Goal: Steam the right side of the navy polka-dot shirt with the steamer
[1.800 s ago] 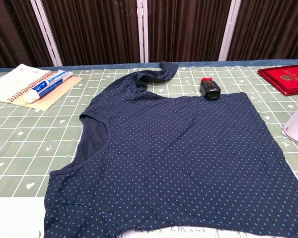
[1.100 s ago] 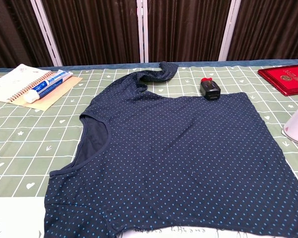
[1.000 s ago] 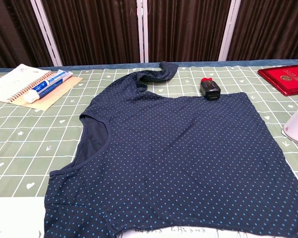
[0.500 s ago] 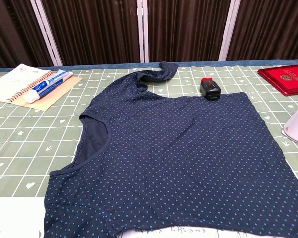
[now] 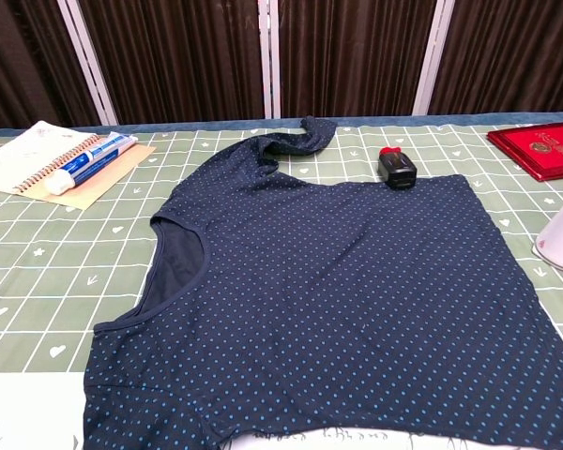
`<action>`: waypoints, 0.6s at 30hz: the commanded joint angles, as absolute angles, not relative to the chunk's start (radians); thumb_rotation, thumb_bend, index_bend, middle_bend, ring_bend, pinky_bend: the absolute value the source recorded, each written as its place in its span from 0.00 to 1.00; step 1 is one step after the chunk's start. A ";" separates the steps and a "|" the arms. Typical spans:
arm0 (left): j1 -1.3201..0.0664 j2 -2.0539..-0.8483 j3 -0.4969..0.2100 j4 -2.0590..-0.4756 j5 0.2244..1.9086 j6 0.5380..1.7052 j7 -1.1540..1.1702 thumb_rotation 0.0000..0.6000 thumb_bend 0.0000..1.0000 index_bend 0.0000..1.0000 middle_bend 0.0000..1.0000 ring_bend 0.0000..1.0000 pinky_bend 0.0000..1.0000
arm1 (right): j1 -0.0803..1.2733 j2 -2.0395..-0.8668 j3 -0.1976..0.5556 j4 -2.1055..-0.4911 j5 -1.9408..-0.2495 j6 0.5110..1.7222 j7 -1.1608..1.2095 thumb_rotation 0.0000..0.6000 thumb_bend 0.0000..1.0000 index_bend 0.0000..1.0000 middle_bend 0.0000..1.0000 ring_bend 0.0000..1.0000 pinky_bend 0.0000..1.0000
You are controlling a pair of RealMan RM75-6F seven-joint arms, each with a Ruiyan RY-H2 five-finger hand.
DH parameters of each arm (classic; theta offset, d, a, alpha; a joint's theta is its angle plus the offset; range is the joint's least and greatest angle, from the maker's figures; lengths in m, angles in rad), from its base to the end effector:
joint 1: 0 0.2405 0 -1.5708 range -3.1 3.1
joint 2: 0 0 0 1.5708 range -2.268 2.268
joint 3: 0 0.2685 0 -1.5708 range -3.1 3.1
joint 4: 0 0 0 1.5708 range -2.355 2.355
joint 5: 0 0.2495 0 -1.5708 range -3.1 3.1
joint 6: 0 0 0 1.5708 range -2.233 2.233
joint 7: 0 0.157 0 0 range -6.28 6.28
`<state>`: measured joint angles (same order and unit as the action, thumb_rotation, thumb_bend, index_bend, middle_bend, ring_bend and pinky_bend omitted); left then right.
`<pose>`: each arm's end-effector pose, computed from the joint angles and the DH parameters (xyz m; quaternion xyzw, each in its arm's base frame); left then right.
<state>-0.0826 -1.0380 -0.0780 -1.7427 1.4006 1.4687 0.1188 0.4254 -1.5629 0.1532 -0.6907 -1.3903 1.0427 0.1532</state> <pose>-0.3277 0.2019 0.1489 -0.5785 -0.3876 -0.3552 0.6237 -0.4242 -0.3689 0.0768 0.6418 -0.3478 0.2733 0.6265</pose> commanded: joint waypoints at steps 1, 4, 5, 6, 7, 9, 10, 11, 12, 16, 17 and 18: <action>-0.084 -1.038 -0.079 -1.741 1.398 1.468 0.118 1.00 0.00 0.00 0.00 0.00 0.00 | 0.439 -1.597 0.151 -0.639 -1.388 1.031 0.161 1.00 0.26 0.12 0.09 0.00 0.03; -0.086 -1.040 -0.079 -1.738 1.396 1.464 0.119 1.00 0.00 0.00 0.00 0.00 0.00 | 0.450 -1.619 0.145 -0.600 -1.393 1.018 0.172 1.00 0.30 0.13 0.11 0.02 0.05; -0.086 -1.040 -0.080 -1.738 1.395 1.463 0.119 1.00 0.00 0.00 0.00 0.00 0.00 | 0.453 -1.625 0.144 -0.589 -1.394 1.016 0.174 1.00 0.32 0.14 0.12 0.03 0.05; -0.087 -1.041 -0.080 -1.738 1.394 1.462 0.119 1.00 0.00 0.00 0.00 0.00 0.00 | 0.457 -1.632 0.143 -0.578 -1.395 1.014 0.174 1.00 0.35 0.14 0.13 0.04 0.06; -0.087 -1.041 -0.080 -1.737 1.393 1.462 0.120 1.00 0.00 0.00 0.00 0.00 0.00 | 0.461 -1.639 0.144 -0.567 -1.395 1.010 0.176 1.00 0.37 0.14 0.14 0.05 0.06; -0.088 -1.042 -0.081 -1.736 1.390 1.461 0.121 1.00 0.00 0.00 0.00 0.00 0.00 | 0.472 -1.657 0.146 -0.539 -1.390 0.994 0.187 1.00 0.40 0.15 0.15 0.06 0.07; -0.088 -1.042 -0.081 -1.736 1.390 1.460 0.120 1.00 0.00 0.00 0.00 0.00 0.00 | 0.476 -1.663 0.147 -0.530 -1.389 0.987 0.190 1.00 0.40 0.15 0.16 0.07 0.07; -0.088 -1.043 -0.081 -1.735 1.389 1.460 0.121 1.00 0.00 0.00 0.00 0.00 0.00 | 0.482 -1.669 0.145 -0.517 -1.389 0.974 0.195 1.00 0.42 0.16 0.18 0.10 0.09; -0.089 -1.043 -0.081 -1.734 1.388 1.460 0.121 1.00 0.00 0.00 0.00 0.00 0.00 | 0.488 -1.674 0.143 -0.505 -1.391 0.965 0.201 1.00 0.43 0.18 0.22 0.13 0.10; -0.091 -1.045 -0.083 -1.730 1.382 1.456 0.122 1.00 0.00 0.00 0.00 0.00 0.00 | 0.506 -1.691 0.134 -0.461 -1.400 0.938 0.242 1.00 0.50 0.26 0.38 0.28 0.19; -0.092 -1.046 -0.083 -1.729 1.380 1.455 0.123 1.00 0.00 0.00 0.00 0.00 0.00 | 0.509 -1.693 0.131 -0.454 -1.402 0.932 0.253 1.00 0.52 0.29 0.42 0.33 0.25; -0.092 -1.047 -0.084 -1.729 1.379 1.455 0.123 1.00 0.00 0.00 0.00 0.00 0.00 | 0.511 -1.693 0.128 -0.449 -1.405 0.928 0.262 1.00 0.54 0.33 0.47 0.37 0.31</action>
<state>-0.0920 -1.0464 -0.0836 -1.7291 1.3791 1.4549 0.1232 0.5041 -1.6881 0.1336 -0.4579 -1.4001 0.9378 0.2479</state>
